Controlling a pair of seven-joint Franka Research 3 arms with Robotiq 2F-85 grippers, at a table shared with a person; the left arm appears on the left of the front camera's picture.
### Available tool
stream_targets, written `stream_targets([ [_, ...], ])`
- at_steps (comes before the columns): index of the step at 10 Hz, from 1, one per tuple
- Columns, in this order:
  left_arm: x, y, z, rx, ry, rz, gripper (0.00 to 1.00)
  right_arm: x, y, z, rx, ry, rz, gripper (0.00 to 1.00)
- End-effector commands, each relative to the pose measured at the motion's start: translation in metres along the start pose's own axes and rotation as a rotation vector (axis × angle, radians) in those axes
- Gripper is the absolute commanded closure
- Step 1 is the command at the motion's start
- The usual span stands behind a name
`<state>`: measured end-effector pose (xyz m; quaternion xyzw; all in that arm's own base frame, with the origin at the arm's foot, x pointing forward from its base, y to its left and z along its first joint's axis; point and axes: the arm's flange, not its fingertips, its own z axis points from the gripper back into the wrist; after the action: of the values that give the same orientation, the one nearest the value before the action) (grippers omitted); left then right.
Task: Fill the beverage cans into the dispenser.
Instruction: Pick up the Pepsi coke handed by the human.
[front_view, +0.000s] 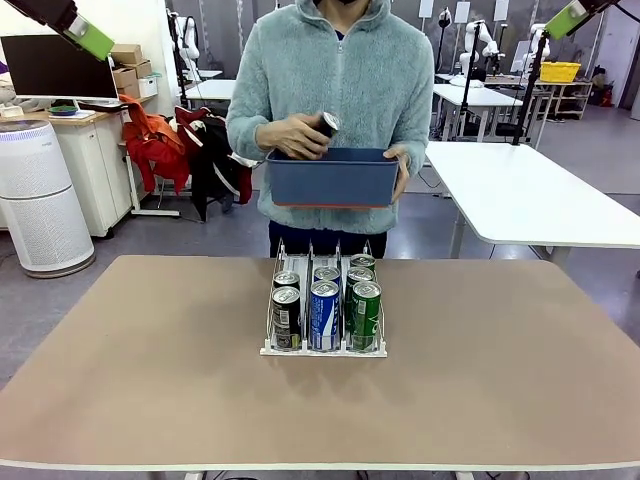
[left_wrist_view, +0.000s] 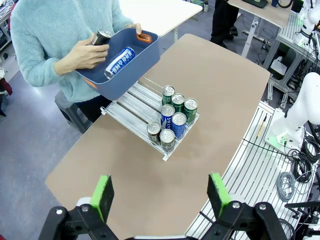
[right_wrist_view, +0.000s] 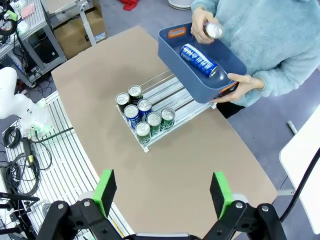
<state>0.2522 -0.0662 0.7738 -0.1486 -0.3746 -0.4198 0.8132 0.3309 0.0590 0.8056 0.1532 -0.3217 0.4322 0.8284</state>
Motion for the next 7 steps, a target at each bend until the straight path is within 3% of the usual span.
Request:
stream_targets([
  [1, -0.0021, 0.0003, -0.0013, 0.001, 0.002, -0.01, 0.0, -0.0036, 0.0036, -0.0028, -0.002, 0.004, -0.009, 0.0],
  [7, -0.0021, 0.0003, -0.0013, 0.001, 0.002, -0.01, 0.0, -0.0036, 0.0036, -0.0028, -0.002, 0.004, -0.009, 0.0],
])
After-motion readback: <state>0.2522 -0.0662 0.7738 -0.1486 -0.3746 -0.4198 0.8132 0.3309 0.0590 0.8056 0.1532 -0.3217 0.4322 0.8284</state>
